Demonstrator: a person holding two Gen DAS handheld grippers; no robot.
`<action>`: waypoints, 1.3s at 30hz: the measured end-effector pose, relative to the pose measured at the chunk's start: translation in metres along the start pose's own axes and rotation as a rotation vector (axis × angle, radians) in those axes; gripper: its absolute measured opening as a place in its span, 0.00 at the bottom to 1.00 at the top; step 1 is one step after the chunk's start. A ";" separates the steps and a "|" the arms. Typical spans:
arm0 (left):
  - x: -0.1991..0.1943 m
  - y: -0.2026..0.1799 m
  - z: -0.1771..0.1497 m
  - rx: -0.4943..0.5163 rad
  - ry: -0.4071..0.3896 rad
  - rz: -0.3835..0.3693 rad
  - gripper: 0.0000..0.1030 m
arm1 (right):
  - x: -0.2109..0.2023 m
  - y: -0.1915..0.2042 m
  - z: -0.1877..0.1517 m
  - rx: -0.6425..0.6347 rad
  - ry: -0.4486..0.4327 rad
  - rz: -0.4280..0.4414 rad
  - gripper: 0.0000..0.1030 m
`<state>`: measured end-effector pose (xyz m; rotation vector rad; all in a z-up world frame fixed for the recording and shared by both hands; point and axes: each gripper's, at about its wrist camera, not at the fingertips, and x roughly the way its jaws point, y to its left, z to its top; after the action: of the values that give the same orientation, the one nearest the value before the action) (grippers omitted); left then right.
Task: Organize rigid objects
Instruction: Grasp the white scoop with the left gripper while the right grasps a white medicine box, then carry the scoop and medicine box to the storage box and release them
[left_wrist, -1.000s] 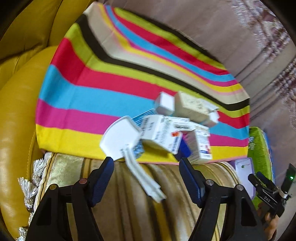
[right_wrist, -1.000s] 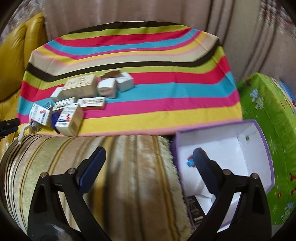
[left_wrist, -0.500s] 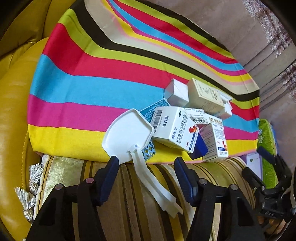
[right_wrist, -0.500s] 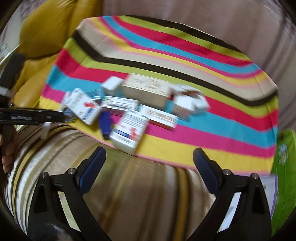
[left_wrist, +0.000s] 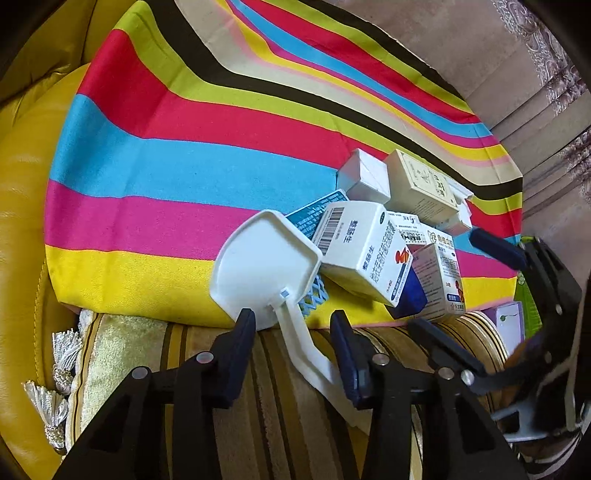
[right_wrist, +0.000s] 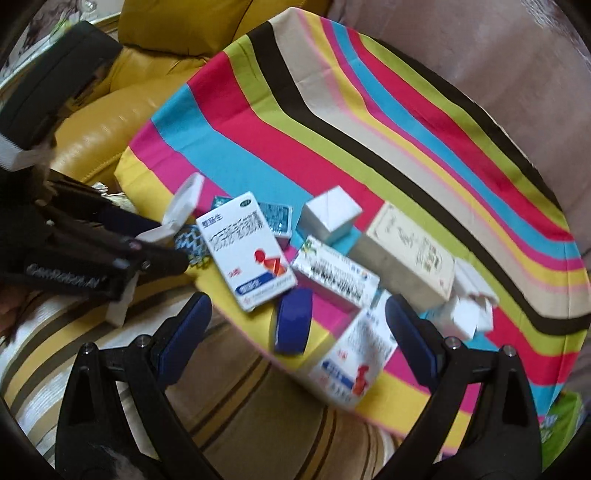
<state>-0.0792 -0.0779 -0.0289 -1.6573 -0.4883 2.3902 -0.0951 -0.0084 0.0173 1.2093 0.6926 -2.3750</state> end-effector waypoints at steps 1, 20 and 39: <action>0.001 0.000 0.000 -0.001 0.000 -0.001 0.42 | 0.003 0.001 0.003 -0.016 -0.003 0.000 0.93; -0.003 0.006 -0.004 -0.029 -0.013 -0.010 0.16 | 0.031 0.006 0.015 -0.069 0.019 0.085 0.49; -0.022 -0.001 -0.013 -0.022 -0.098 -0.005 0.11 | -0.005 -0.017 -0.001 0.095 -0.094 0.143 0.48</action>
<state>-0.0596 -0.0826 -0.0140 -1.5511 -0.5364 2.4807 -0.1008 0.0068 0.0248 1.1356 0.4527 -2.3506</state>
